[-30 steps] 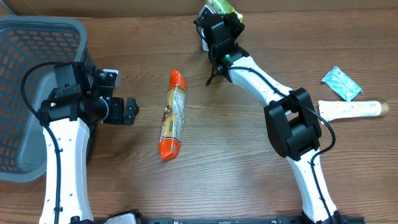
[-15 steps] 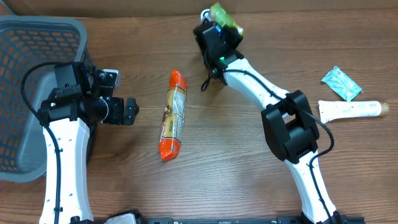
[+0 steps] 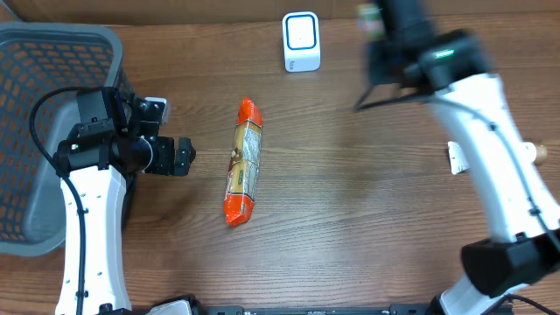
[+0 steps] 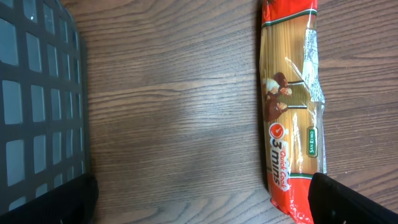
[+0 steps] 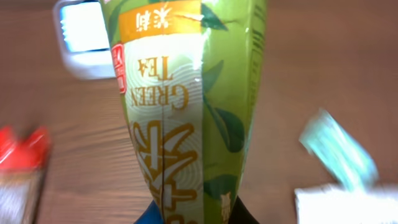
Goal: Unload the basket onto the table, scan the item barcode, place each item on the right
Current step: 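Carry the snack bag right and set it beside the white tube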
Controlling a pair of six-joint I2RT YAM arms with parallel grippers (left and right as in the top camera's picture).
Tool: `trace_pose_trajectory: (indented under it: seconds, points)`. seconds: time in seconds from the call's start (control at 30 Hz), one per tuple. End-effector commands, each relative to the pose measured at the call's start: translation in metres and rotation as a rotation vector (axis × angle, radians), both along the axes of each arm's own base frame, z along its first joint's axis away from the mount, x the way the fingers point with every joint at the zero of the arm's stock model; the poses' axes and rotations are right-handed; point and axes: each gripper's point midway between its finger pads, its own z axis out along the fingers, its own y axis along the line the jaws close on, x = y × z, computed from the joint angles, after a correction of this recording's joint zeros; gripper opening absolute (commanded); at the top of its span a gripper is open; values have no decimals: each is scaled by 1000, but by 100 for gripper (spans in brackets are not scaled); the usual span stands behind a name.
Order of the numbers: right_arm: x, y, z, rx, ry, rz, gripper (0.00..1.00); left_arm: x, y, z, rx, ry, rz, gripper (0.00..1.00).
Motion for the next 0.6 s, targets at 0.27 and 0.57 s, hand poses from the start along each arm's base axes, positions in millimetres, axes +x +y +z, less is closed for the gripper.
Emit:
trace_pose_trajectory:
  seconds: [0.27, 0.57]
  points:
    - [-26, -207, -116, 317, 171, -1005, 4, 4, -1, 5, 4, -16, -22, 100]
    - [-47, -246, -192, 366, 188, -1127, 21, 4, -1, 5, 4, -16, -22, 100]
